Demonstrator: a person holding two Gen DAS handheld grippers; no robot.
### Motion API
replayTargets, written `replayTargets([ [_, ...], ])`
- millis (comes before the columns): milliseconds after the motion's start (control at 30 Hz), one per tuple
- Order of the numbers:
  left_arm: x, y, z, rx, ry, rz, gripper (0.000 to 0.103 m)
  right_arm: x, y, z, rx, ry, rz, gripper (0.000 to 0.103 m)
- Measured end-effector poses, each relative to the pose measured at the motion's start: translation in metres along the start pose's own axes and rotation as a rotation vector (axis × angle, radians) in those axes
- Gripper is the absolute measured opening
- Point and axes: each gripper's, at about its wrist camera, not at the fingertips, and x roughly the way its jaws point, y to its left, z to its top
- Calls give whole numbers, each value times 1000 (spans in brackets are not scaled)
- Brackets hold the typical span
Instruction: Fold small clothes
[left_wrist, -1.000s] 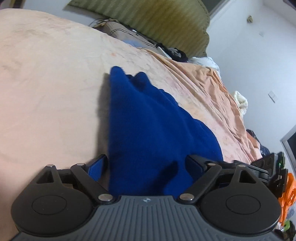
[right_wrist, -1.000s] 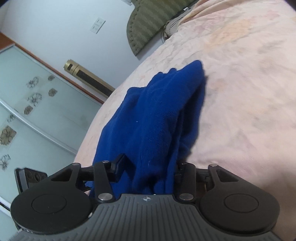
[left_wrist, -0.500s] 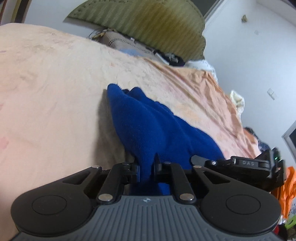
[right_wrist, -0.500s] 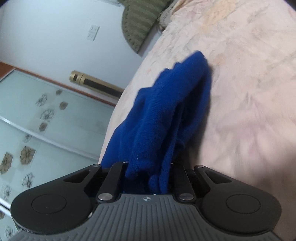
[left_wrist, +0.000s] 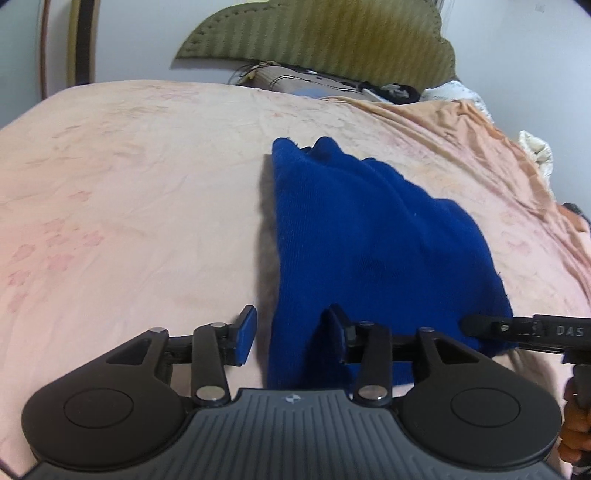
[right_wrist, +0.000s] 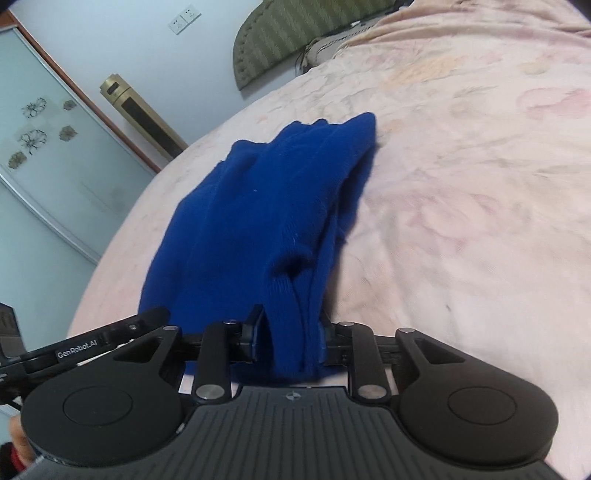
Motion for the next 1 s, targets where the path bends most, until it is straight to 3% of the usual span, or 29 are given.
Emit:
replayTargets([
  [100,-4,-6,-4,17,1,37,42,-8,-2,-6,11,-27,-27,38],
  [233,-7,-15,-8,44,-8,87,60,-11,6,-14,-27,-62,-90,43],
  [600,-17,-20,-22,31,-6,125,62,-25,30,-43,-196,-131,-255,58],
  [733,-22,-22,-27,30,-15,130,63,-30,32,-51,-203,-144,-284,59],
  [833,-25,-24,-36,56,-32,139,72,-33,36,-56,-220,-154,-301,61],
  [1000,-30,-24,-55,83,-63,155,72,-34,43,-62,-249,-162,-309,63],
])
